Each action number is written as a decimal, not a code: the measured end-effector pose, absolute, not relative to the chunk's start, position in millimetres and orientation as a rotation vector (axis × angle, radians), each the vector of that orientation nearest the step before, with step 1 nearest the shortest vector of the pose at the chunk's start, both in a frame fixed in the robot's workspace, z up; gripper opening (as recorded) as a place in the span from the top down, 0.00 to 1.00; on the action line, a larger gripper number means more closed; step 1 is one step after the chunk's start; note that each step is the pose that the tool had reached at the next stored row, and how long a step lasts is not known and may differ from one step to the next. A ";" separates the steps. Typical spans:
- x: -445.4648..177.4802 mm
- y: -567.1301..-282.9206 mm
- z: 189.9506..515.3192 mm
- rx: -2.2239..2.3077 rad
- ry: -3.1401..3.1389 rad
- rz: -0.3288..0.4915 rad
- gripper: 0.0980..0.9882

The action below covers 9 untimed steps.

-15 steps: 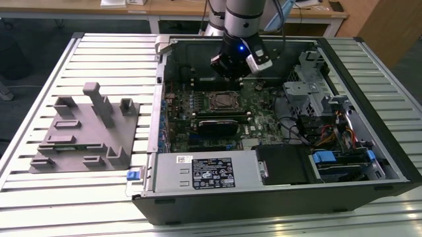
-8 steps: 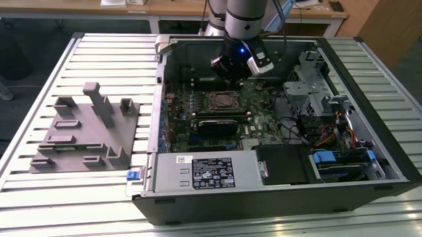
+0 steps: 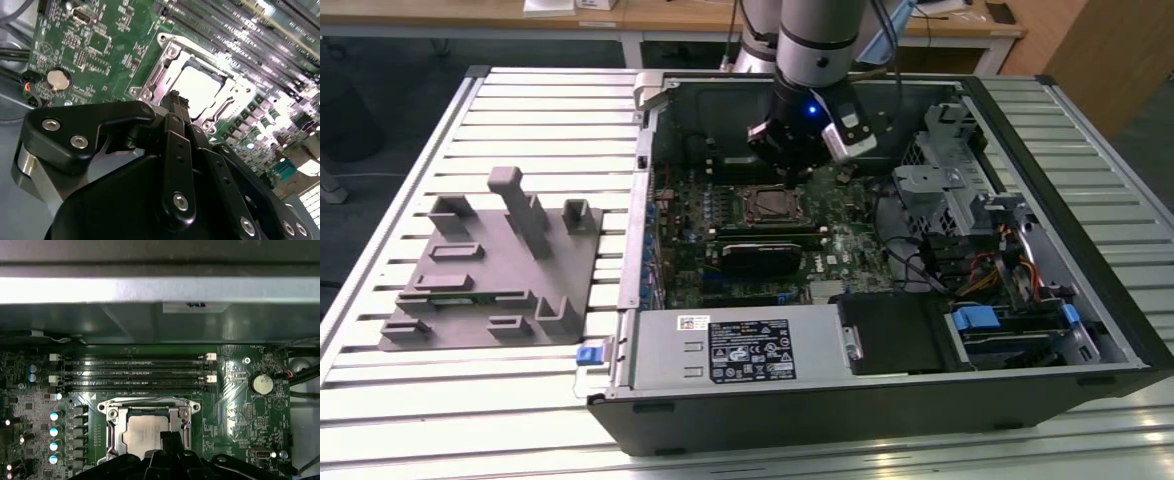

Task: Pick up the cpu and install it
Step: 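Install the second cpu locking lever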

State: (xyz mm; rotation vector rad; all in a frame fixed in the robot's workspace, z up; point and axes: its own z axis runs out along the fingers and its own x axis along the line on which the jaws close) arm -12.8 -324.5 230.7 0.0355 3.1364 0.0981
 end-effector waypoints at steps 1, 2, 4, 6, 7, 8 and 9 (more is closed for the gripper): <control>-12.8 -325.6 230.5 0.035 3.136 0.098 0.99; -12.8 -326.4 230.4 0.036 3.136 0.098 0.99; -12.9 -327.1 230.2 0.045 3.136 0.098 0.99; -12.8 -328.5 230.1 0.062 3.136 0.098 0.99; -12.8 -330.2 230.1 0.067 3.136 0.098 0.99; -12.8 -331.6 230.0 0.068 3.136 0.098 0.99; -12.8 -333.2 229.9 0.068 3.135 0.098 0.99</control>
